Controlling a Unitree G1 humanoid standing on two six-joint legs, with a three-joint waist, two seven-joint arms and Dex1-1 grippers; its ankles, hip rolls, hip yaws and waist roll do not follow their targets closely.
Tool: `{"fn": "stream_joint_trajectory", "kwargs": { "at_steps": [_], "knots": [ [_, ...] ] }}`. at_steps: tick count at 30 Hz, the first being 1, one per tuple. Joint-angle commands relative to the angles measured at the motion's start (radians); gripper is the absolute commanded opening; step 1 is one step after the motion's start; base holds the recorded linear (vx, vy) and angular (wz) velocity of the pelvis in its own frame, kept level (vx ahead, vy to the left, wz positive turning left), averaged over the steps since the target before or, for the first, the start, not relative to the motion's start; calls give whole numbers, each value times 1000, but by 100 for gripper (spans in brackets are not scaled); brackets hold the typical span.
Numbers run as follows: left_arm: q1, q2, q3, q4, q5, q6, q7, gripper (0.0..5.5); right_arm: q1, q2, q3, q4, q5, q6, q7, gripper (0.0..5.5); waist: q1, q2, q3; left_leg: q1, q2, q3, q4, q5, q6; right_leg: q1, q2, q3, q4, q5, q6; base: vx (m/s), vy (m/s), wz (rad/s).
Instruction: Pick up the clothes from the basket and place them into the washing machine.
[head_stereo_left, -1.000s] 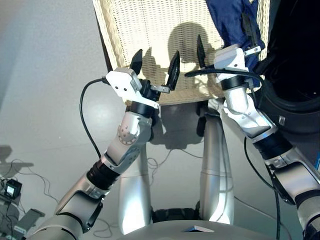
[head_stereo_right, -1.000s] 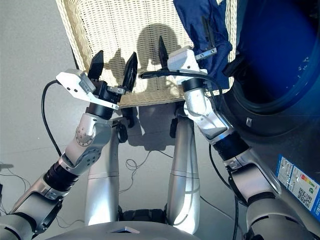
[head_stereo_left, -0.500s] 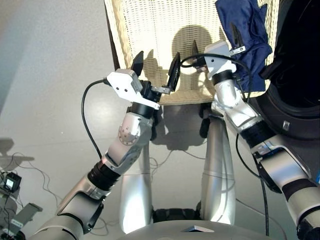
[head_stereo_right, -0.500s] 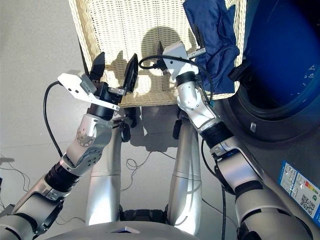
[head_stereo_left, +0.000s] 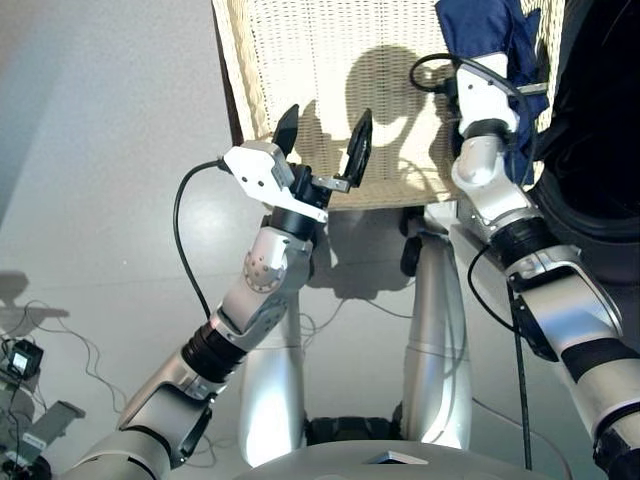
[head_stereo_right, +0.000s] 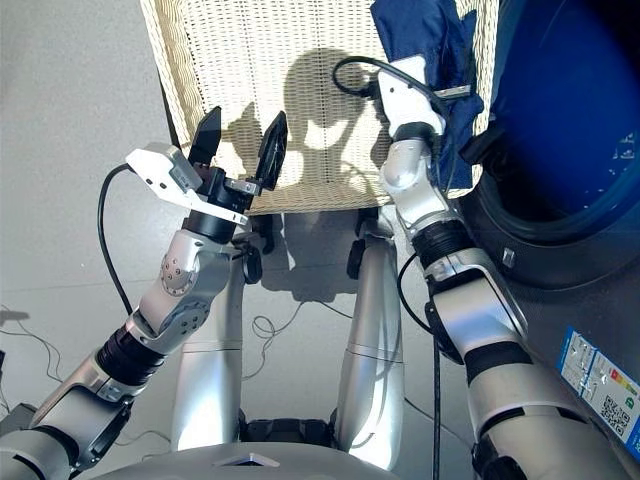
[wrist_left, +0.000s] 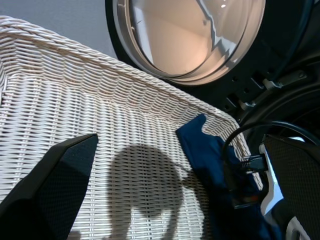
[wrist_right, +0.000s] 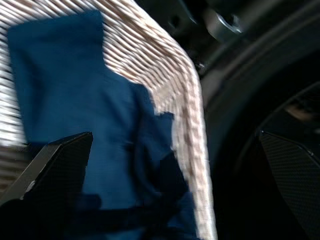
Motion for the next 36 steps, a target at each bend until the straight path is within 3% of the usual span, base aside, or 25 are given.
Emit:
{"fn": "stream_joint_trajectory", "kwargs": {
  "at_steps": [1, 11, 17, 26, 36],
  "knots": [
    [1, 5, 0, -120, -8, -42, -11, 550, -72, -55, 3, 11, -34, -7, -38, 550, 17, 42, -16, -2, 18, -9, -50, 72, -54, 51, 7, -24, -32, -14, 37, 0, 0, 0],
    [-8, 9, -6, -118, -23, -39, -34, 550, -129, -40, 136, 151, 67, -55, 145, 550, 26, 41, -16, -6, 18, -11, -54, 77, -57, 46, 6, -27, -35, -8, 35, 0, 0, 0],
    [8, 13, 0, -126, -17, -40, -32, 550, -143, -17, 205, 166, -30, -35, 153, 550, 30, 44, -16, -10, 18, -9, -54, 80, -57, 43, 5, -29, -36, -8, 34, 0, 0, 0],
    [-2, -4, 7, -118, -10, -35, -14, 550, -91, 68, 169, 107, -80, -16, 123, 550, 23, 41, -16, -13, 13, -12, -52, 77, -54, 41, 8, -30, -33, -11, 35, 0, 0, 0],
    [-5, 3, 0, -120, -25, -38, -12, 550, -145, 39, 117, 258, 48, -28, 106, 550, 30, 49, -16, -24, 11, -10, -55, 78, -53, 32, 5, -30, -33, -8, 35, 0, 0, 0]
  ]
}}
